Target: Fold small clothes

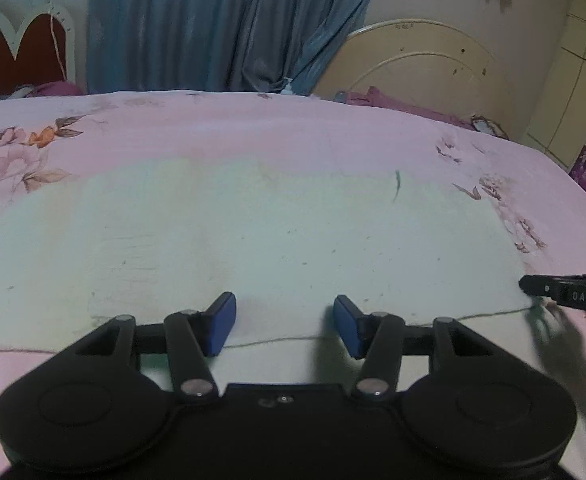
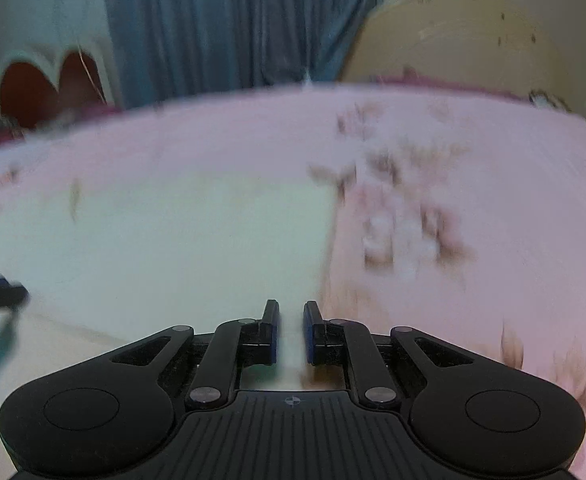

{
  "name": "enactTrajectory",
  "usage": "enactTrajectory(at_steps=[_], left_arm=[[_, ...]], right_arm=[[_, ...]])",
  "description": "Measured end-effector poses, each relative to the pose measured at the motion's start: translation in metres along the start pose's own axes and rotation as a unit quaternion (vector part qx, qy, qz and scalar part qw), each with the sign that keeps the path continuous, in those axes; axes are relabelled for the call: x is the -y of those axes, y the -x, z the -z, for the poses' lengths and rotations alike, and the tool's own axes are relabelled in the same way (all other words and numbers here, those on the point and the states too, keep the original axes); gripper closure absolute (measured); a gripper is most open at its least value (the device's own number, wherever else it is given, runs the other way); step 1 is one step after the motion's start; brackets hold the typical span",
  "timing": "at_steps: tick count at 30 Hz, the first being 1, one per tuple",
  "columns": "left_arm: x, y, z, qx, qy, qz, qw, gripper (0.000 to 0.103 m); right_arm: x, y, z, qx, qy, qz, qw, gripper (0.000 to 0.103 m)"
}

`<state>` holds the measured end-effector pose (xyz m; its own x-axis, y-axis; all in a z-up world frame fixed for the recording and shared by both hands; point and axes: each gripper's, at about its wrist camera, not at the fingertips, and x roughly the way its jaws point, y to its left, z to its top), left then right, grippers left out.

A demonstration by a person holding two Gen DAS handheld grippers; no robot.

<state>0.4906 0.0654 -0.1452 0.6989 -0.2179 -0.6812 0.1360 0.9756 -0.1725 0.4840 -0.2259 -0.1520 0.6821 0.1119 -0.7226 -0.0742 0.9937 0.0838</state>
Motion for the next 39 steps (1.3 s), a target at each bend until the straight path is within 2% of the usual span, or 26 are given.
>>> enactTrajectory(at_steps=[1, 3, 4, 6, 8, 11, 13, 17, 20, 21, 22, 23, 24, 26, 28, 30, 33, 38, 39], left_arm=[[-0.001, 0.005, -0.001, 0.007, 0.006, 0.002, 1.0, 0.05], [-0.007, 0.011, 0.001, 0.018, 0.012, -0.001, 0.9998, 0.043], [-0.011, 0.008, 0.003, 0.005, 0.012, -0.013, 0.9998, 0.043], [-0.017, 0.01, 0.008, 0.001, 0.013, -0.013, 0.9998, 0.046], [-0.023, 0.019, 0.01, 0.006, 0.022, -0.015, 0.9996, 0.046], [-0.042, 0.034, 0.019, 0.012, 0.046, -0.042, 0.998, 0.046], [-0.062, 0.049, 0.027, 0.021, 0.074, -0.035, 0.9964, 0.047], [-0.1, 0.083, 0.042, 0.049, 0.112, -0.068, 0.9902, 0.036], [-0.136, 0.104, 0.051, 0.062, 0.156, -0.102, 0.9805, 0.032], [-0.148, 0.112, 0.053, 0.069, 0.169, -0.117, 0.9761, 0.027], [-0.16, 0.12, 0.055, 0.078, 0.183, -0.132, 0.971, 0.023], [-0.173, 0.128, 0.057, 0.088, 0.204, -0.147, 0.9639, 0.018], [-0.19, 0.137, 0.061, 0.1, 0.231, -0.16, 0.9545, 0.019], [-0.222, 0.15, 0.068, 0.117, 0.288, -0.168, 0.9356, 0.024], [-0.261, 0.16, 0.076, 0.133, 0.355, -0.164, 0.9106, 0.033], [-0.293, 0.165, 0.086, 0.143, 0.409, -0.171, 0.8847, 0.04], [-0.33, 0.166, 0.098, 0.172, 0.462, -0.152, 0.8566, 0.058], [-0.367, 0.158, 0.102, 0.204, 0.502, -0.118, 0.8324, 0.07], [-0.371, 0.156, 0.102, 0.208, 0.51, -0.113, 0.8272, 0.08]], right_arm=[[0.0, 0.005, -0.001, 0.003, -0.004, 0.001, 1.0, 0.093], [-0.002, 0.02, -0.001, 0.032, -0.009, -0.003, 0.999, 0.092], [-0.004, 0.022, 0.001, 0.035, -0.005, -0.006, 0.999, 0.093], [-0.009, 0.009, 0.007, -0.005, 0.007, 0.001, 1.0, 0.093], [-0.017, 0.011, 0.008, -0.003, 0.024, 0.012, 1.0, 0.093], [-0.02, 0.024, 0.004, 0.012, -0.001, -0.018, 1.0, 0.092], [-0.027, 0.028, 0.004, 0.012, 0.001, -0.018, 1.0, 0.092], [-0.035, 0.035, 0.007, 0.017, -0.011, -0.028, 0.999, 0.092], [-0.047, 0.038, 0.008, 0.023, -0.009, -0.029, 0.999, 0.092], [-0.054, 0.038, 0.007, 0.024, -0.005, -0.028, 0.999, 0.08], [-0.058, 0.037, 0.007, 0.028, -0.002, -0.027, 0.999, 0.043], [-0.063, 0.038, 0.007, 0.039, 0.003, -0.026, 0.999, 0.034], [-0.07, 0.038, 0.006, 0.043, 0.011, -0.033, 0.998, 0.032], [-0.078, 0.036, 0.003, 0.041, 0.014, -0.046, 0.998, 0.032], [-0.086, 0.034, 0.001, 0.041, 0.014, -0.057, 0.997, 0.034], [-0.092, 0.031, -0.001, 0.037, 0.01, -0.067, 0.997, 0.047], [-0.099, 0.026, -0.003, 0.031, 0.005, -0.068, 0.997, 0.051], [-0.103, 0.022, -0.006, 0.028, 0.003, -0.064, 0.998, 0.051], [-0.102, 0.021, -0.006, 0.027, -0.003, -0.063, 0.998, 0.051]])
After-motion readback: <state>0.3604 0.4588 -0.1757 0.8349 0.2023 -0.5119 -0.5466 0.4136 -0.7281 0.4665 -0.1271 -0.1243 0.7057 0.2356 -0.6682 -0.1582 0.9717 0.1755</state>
